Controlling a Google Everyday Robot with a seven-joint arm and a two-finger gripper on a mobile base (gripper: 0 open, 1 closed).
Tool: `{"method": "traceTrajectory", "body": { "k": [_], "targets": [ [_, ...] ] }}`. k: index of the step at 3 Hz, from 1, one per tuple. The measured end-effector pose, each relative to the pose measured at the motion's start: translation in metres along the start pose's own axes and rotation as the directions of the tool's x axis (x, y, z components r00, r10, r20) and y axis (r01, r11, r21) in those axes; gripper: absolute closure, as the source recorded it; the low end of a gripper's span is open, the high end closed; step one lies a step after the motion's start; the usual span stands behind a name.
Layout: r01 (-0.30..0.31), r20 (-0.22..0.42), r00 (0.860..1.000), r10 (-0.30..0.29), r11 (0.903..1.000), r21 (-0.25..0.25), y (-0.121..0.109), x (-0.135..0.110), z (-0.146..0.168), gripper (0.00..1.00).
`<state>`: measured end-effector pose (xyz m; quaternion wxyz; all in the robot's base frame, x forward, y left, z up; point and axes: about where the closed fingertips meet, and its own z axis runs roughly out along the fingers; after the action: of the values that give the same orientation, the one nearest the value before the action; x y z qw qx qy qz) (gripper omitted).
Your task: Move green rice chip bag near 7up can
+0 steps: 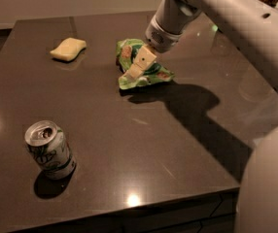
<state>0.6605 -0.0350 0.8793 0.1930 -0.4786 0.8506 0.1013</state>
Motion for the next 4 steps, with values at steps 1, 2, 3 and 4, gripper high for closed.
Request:
{"method": "traceTrajectory", "body": {
  "k": [1, 2, 3, 4],
  "targets": [
    [-0.008, 0.018, 1.000, 0.009, 0.9999, -0.015, -0.002, -0.017, 0.010, 0.00],
    [-0.019, 0.026, 0.999, 0.020, 0.9995, -0.024, -0.006, -0.023, 0.017, 0.15],
    [-0.018, 0.021, 1.000, 0.019, 0.9989, -0.044, -0.006, -0.026, 0.022, 0.46],
    [0.018, 0.001, 1.000, -0.018, 0.9974, -0.070, -0.001, -0.027, 0.014, 0.77]
  ]
}}
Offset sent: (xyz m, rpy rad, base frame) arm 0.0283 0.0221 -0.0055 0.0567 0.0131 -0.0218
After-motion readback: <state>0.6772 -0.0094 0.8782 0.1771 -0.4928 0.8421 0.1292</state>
